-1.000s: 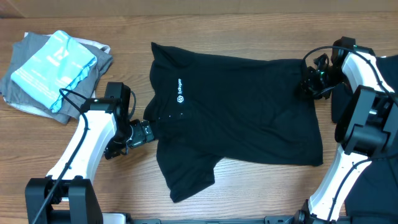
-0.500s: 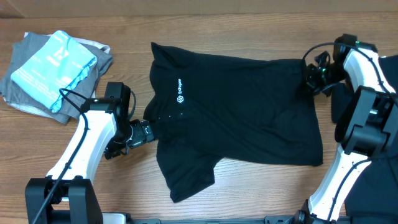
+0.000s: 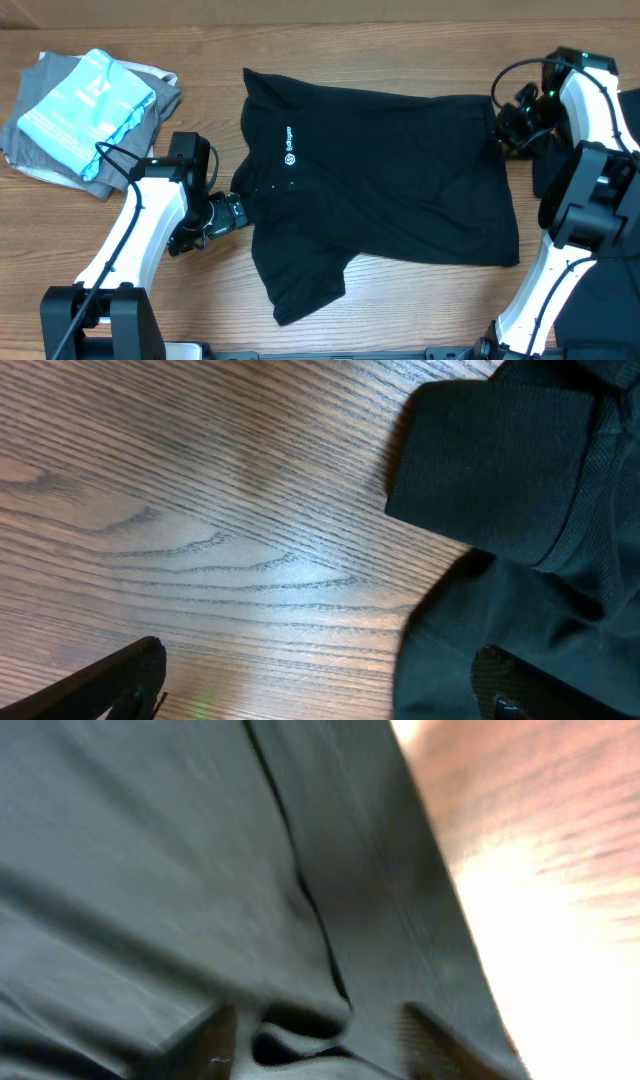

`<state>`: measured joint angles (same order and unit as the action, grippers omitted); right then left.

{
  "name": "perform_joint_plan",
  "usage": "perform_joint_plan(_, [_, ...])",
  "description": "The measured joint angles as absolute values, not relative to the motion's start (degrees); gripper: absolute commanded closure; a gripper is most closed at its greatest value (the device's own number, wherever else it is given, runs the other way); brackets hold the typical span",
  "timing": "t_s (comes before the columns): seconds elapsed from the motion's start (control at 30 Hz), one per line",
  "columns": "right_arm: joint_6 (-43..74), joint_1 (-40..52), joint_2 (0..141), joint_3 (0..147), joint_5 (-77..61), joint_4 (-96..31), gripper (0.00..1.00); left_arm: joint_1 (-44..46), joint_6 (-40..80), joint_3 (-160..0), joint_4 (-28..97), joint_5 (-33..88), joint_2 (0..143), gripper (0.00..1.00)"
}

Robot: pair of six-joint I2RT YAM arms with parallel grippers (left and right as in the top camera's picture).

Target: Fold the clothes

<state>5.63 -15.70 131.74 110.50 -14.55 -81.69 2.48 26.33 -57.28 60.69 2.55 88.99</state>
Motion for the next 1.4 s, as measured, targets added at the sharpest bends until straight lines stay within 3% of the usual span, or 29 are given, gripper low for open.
perform_joint_plan(0.2, [7.70, -15.70, 131.74, 104.42, -14.96, -81.14, 0.38, 2.48, 26.33, -57.28, 60.66, 2.55, 88.99, 0.00])
perform_joint_plan(0.4, [8.43, -15.70, 131.74, 100.14, -20.93, -79.13, 0.46, 2.48, 26.33, -57.28, 60.69, 2.55, 88.99, 0.00])
perform_joint_plan(0.5, [8.82, -15.70, 131.74, 99.46, -23.11, -78.94, 0.59, 2.48, 26.33, -57.28, 60.69, 2.55, 88.99, 0.00])
perform_joint_plan(0.6, [8.80, -15.68, 131.74, 98.76, -24.08, -78.78, 0.96, 2.48, 26.33, -57.28, 60.69, 2.55, 88.99, 0.00])
perform_joint_plan(0.87, [8.71, -16.08, 131.79, 99.98, -25.08, -80.20, 0.96, 2.48, 26.33, -57.28, 60.66, 2.52, 88.99, 0.00])
perform_joint_plan(1.07, [6.87, -18.85, 131.79, 109.16, -25.19, -82.00, 0.96, 2.48, 26.33, -57.28, 60.69, 2.55, 88.99, 0.00])
perform_joint_plan(1.4, [4.69, -19.20, 131.79, 110.28, -17.72, -72.73, 0.96, 2.48, 26.33, -57.28, 60.69, 2.55, 88.99, 0.00])
